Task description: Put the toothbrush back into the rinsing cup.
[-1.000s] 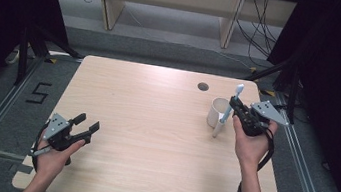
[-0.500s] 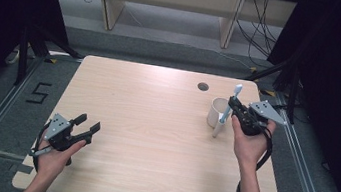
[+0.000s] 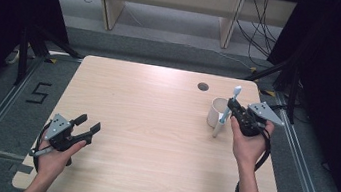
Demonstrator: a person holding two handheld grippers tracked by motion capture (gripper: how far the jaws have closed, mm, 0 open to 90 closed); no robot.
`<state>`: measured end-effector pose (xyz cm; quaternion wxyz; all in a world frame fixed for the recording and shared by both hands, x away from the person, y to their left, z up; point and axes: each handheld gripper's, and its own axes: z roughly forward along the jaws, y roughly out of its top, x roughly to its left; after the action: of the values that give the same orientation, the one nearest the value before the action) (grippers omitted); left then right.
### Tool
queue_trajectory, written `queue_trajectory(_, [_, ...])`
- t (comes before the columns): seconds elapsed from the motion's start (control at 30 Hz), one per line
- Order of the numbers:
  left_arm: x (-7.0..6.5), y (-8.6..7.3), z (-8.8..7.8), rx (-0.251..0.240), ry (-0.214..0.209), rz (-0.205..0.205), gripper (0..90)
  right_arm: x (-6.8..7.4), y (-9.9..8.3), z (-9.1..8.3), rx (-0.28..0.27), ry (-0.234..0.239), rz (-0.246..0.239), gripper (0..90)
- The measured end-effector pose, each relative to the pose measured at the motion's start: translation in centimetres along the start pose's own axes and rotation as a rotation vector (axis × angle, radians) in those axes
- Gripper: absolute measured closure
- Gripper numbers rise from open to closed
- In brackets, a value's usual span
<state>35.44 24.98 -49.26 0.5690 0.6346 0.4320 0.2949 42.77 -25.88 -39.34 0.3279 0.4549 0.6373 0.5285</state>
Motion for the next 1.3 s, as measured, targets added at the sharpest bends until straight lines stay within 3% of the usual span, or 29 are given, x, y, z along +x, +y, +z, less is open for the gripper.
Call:
queue_trajectory(0.07, [-0.1,0.0,-0.1,0.019,0.01,0.001,35.5,-0.1,-0.1,0.0,-0.002,-0.012,-0.008,85.6])
queue_trajectory(0.57, [-0.1,-0.1,0.1,0.005,-0.003,-0.001,35.5,-0.3,-0.9,0.2,0.011,-0.009,0.003,85.5])
queue_trajectory(0.7, [-0.1,-0.1,-0.1,0.02,0.008,-0.002,35.5,-0.4,-1.3,0.4,0.02,-0.012,-0.005,85.5])
queue_trajectory(0.77, [-0.1,-0.1,0.1,0.009,0.0,0.0,35.4,-0.2,-1.5,0.5,0.03,-0.014,0.021,85.5])
queue_trajectory(0.87, [-0.2,-0.1,0.0,0.024,0.007,-0.001,35.5,-0.4,-1.6,0.6,0.025,-0.007,-0.001,85.5])
queue_trajectory(1.2, [-0.1,-0.2,0.1,0.009,-0.003,0.001,35.5,-0.5,-2.1,0.8,0.039,-0.007,0.012,85.5])
queue_trajectory(1.23, [-0.1,-0.2,0.1,0.009,-0.002,0.001,35.5,-0.4,-2.2,0.7,0.043,-0.01,0.03,85.5])
queue_trajectory(1.3, [-0.1,-0.2,0.0,0.027,0.008,0.002,35.5,-0.6,-2.3,0.9,0.035,-0.004,0.01,85.5])
